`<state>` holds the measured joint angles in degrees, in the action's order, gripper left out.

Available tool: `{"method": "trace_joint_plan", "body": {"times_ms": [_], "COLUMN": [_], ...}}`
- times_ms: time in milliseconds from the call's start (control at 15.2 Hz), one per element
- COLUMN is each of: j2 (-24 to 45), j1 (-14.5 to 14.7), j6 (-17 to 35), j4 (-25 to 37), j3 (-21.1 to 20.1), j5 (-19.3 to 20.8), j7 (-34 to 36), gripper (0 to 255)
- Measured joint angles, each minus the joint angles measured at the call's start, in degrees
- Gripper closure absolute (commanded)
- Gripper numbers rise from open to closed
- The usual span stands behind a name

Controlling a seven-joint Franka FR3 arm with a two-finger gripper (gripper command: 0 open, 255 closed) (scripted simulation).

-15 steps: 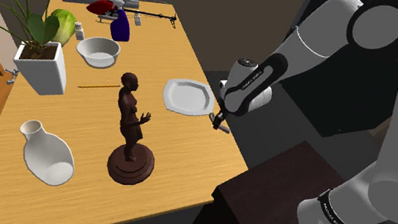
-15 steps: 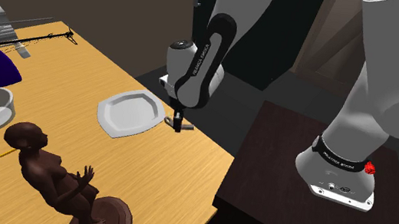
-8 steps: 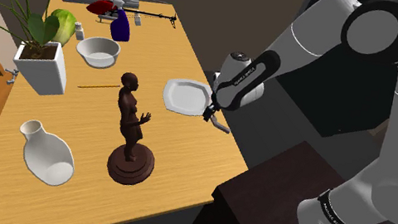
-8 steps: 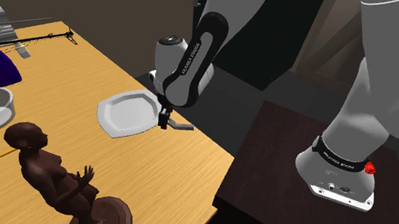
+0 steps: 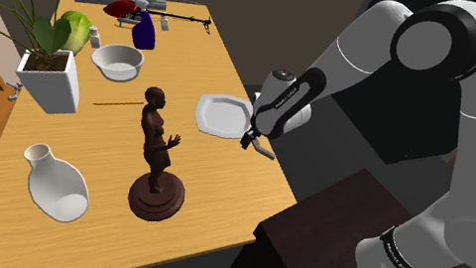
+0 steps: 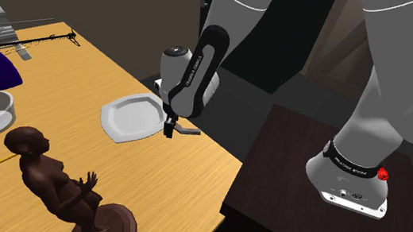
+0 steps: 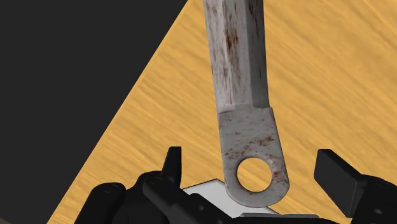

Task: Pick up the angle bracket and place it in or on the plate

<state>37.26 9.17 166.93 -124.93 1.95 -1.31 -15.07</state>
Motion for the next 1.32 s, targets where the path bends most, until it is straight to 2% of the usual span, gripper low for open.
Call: {"method": "trace_joint_plan", "body": {"times_ms": [198, 264, 924, 1320], "j2": [0.09, 0.10, -0.17, -3.79], "j1": [0.03, 0.03, 0.12, 0.17], "j6": [0.04, 0.05, 0.02, -2.48], "j4": [0.06, 0.06, -0.06, -1.28], "j3": [0.00, 0.00, -0.14, 0.21], "j5": [0.00, 0.00, 0.01, 0.13], "j7": [0.03, 0.03, 0.02, 0.06], "gripper": [0, 255, 255, 255]}}
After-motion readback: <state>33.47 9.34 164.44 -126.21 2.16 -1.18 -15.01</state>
